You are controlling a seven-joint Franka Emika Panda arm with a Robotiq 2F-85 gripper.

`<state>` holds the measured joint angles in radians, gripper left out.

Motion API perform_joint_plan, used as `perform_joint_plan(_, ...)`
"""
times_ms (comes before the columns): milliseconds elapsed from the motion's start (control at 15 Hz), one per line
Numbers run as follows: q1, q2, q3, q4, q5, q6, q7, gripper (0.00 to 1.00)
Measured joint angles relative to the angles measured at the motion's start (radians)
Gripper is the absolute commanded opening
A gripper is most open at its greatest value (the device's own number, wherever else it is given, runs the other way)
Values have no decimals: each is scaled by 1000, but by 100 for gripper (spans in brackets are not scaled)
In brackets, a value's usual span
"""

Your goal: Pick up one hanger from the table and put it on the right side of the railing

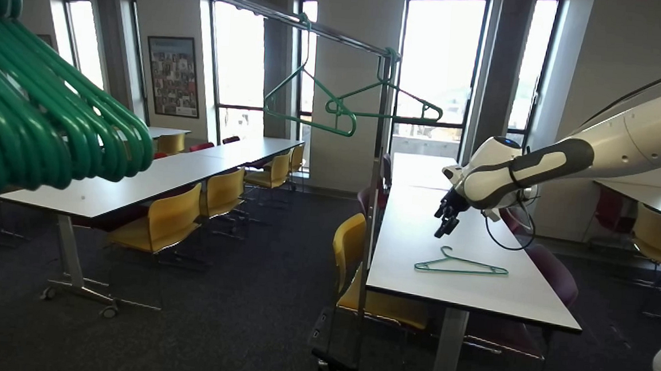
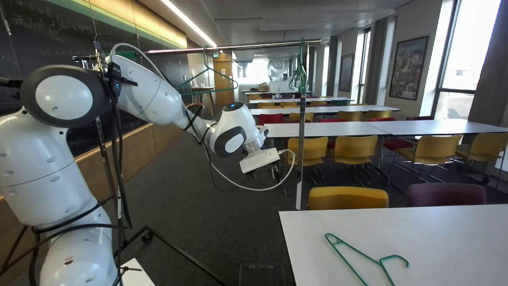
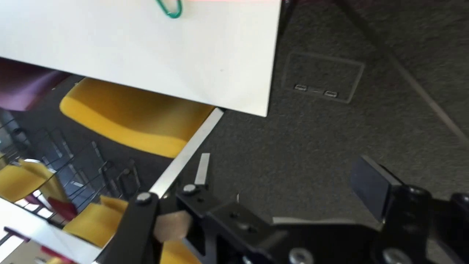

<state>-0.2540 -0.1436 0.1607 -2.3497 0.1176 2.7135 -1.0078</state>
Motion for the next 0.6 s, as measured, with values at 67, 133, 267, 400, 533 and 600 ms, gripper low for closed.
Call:
perform_joint_plan(67,47,-11,-34,7,0,-83,0,100)
perform_joint_plan(133,91,-21,-61,17,5,-165,-2,100)
perform_joint_plan(267,170,-43,-101,41,24,-332,-9,100)
perform_joint_plan(400,224,-61,-127,74,41,-500,-18,100)
perform_joint_plan(533,255,-67,-140,112,46,-669,-13,100)
perform_joint_plan(600,260,-67,-141,119,46,-689,-11,100)
